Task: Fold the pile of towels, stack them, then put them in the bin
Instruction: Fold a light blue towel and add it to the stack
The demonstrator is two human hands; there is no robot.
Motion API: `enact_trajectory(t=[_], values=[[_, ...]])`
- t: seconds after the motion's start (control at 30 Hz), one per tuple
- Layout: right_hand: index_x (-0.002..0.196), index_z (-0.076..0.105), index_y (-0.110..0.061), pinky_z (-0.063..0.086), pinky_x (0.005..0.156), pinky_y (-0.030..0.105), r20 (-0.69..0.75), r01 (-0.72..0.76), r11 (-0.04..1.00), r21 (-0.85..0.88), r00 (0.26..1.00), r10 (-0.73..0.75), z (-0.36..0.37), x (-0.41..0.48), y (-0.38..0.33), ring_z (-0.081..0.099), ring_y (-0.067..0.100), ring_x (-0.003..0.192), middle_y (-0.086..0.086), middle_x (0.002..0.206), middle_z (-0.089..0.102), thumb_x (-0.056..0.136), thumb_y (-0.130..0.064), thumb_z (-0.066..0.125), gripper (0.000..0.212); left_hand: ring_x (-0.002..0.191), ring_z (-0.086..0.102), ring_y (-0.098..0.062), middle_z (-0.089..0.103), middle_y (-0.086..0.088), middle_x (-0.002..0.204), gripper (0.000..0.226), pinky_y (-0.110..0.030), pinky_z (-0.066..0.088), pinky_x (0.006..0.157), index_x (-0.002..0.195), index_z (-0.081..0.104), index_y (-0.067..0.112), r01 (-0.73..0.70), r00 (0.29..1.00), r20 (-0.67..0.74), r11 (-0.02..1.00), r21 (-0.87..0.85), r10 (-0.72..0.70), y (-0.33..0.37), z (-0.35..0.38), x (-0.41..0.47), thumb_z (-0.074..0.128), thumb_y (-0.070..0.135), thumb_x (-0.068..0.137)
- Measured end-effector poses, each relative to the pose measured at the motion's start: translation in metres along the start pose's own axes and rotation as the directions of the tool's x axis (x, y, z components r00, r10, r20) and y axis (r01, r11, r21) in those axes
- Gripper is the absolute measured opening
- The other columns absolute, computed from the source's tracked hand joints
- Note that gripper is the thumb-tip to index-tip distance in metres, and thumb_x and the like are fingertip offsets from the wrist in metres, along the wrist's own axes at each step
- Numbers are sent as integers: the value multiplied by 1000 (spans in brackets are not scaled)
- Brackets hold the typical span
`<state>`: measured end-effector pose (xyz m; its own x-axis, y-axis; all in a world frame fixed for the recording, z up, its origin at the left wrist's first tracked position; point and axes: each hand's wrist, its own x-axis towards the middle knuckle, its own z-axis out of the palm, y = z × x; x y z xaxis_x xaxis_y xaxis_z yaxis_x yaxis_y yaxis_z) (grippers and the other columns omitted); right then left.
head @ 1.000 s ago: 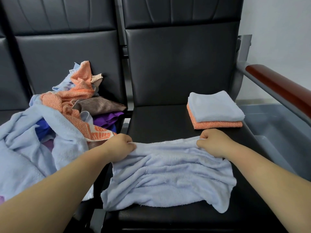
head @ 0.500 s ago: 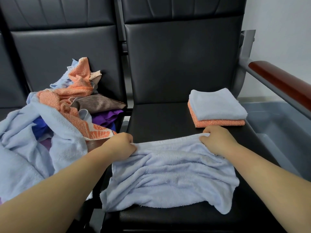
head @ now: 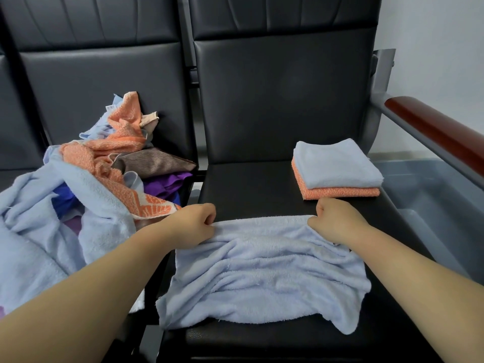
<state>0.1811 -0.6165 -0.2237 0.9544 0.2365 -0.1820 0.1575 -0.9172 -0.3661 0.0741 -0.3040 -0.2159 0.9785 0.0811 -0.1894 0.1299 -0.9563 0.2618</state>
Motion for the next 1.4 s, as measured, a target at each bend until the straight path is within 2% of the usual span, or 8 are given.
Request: enact_trajectory(t=[0.23, 0.63, 0.8, 0.93, 1.1, 1.17, 1.27, 1.4], values=[[89, 57, -21, 47, 64, 36, -64, -25, 998, 61, 997, 29, 1, 1, 12, 58, 20, 73, 1, 88, 63, 97, -21, 54, 9, 73, 56, -14, 62, 4, 85, 16, -30, 43, 63, 90, 55, 23, 30, 993, -113, 996, -82, -39, -13, -23, -10, 69, 30, 91], [87, 61, -23, 49, 68, 36, -123, 11, 987, 160, 992, 9, 5, -5, 17, 59, 18, 78, -2, 88, 64, 97, -21, 61, 9, 82, 61, -10, 64, 11, 90, 6, -30, 49, 68, 96, 64, 30, 122, 977, -170, 992, -44, -128, -43, -31, -24, 68, 29, 92], [81, 65, -23, 45, 63, 32, -216, 84, 953, 290, 976, -21, 3, -19, 9, 59, 18, 74, -3, 80, 65, 97, -16, 57, 20, 80, 63, -18, 68, 2, 85, 8, -36, 52, 71, 88, 67, 24, 175, 965, -203, 984, 24, -166, -47, -27, -27, 63, 27, 94], [76, 60, -22, 43, 61, 30, -262, 98, 920, 380, 965, 5, -4, -28, -3, 60, 21, 75, 1, 78, 64, 100, -26, 62, 25, 74, 58, -13, 65, 5, 80, 17, -32, 45, 63, 80, 63, 26, 185, 937, -283, 977, -101, -207, -39, -34, -35, 62, 29, 97], [89, 69, -9, 47, 64, 35, -266, 59, 902, 428, 962, 63, -58, -13, -31, 61, 25, 76, 14, 85, 68, 99, -36, 61, 30, 72, 56, -18, 58, 7, 75, 16, -27, 35, 56, 83, 62, 24, 185, 862, -456, 975, -122, -221, -29, -100, -43, 57, 20, 98], [81, 66, -6, 44, 61, 37, -332, 92, 862, 498, 939, 92, -90, -5, -53, 55, 33, 70, 20, 78, 62, 94, -28, 60, 27, 70, 60, -25, 62, 1, 73, 18, -28, 38, 55, 83, 65, 22, 191, 815, -529, 972, -139, -236, -23, -138, -44, 54, 18, 96], [66, 53, -13, 33, 55, 34, -499, 216, 826, 521, 862, 90, -148, 1, -89, 45, 28, 66, 6, 65, 50, 92, -19, 56, 27, 78, 59, -28, 65, -1, 80, 17, -32, 38, 64, 84, 66, 19, 119, 696, -685, 975, -187, -216, -11, -200, -46, 53, 17, 94], [88, 66, -15, 53, 76, 40, -631, 365, 763, 533, 772, 72, -202, -10, -108, 61, 31, 84, 4, 86, 65, 101, -24, 59, 17, 81, 55, -24, 61, 4, 80, 17, -33, 38, 72, 82, 61, 22, -1, 524, -835, 980, -198, -168, 2, -238, -64, 56, 18, 97]])
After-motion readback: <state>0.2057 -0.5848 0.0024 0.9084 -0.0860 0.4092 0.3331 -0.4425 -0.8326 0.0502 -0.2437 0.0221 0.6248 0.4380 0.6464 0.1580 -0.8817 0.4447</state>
